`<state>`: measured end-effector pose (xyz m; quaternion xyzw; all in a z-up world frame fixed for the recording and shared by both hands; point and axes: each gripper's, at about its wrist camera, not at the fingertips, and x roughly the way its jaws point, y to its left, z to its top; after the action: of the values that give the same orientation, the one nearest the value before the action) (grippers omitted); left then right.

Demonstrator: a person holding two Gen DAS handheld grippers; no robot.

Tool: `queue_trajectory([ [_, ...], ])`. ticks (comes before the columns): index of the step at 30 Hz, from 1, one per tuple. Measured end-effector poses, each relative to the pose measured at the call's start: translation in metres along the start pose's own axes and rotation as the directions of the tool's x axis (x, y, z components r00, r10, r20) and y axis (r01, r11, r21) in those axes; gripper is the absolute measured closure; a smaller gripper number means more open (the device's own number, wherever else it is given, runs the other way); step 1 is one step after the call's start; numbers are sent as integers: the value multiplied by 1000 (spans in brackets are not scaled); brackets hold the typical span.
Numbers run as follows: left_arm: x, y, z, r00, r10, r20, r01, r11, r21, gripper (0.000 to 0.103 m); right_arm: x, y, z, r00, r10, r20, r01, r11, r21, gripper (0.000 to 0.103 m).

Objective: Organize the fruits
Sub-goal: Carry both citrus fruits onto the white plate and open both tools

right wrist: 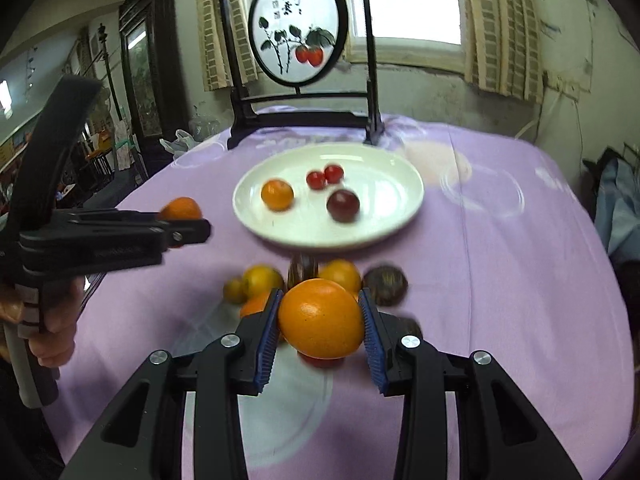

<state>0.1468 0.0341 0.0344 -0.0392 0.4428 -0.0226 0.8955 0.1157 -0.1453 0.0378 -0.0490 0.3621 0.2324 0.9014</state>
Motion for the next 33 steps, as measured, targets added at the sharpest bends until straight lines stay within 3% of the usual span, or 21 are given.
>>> queue_trajectory([
  [4,30,-9,31,1000,-9,-27,8,1000,-23,60,25,0,32,999,-39,7,39,999,-38,64],
  [7,57,-13,45,998,-24,-66,21,999,-36,60,58,-9,46,997,-71,-38,69,996,-49,64],
  [10,83,-15,53,994,-29,-107,24,998,-52,60,89,-20,52,994,-52,-97,50,999,-20,64],
  [17,121,-8,69,989,23,-148,-36,995,-88,60,130,-28,61,986,-88,-143,79,995,-66,62],
  [18,120,-8,71,991,18,-136,-31,995,-96,54,134,-29,62,984,-98,-146,89,994,-68,58],
  [19,115,-9,73,994,14,-109,-24,995,-94,48,135,-32,62,983,-112,-143,104,993,-61,47],
  [21,104,-13,75,998,51,-42,-53,997,-62,15,130,-36,61,986,-104,-132,99,994,-39,45],
  [25,79,-20,68,988,144,48,-146,989,36,14,103,-43,54,990,-112,-86,112,994,1,42],
  [33,43,-14,18,994,107,23,-108,993,37,7,37,-53,9,993,-90,-77,97,991,91,36],
])
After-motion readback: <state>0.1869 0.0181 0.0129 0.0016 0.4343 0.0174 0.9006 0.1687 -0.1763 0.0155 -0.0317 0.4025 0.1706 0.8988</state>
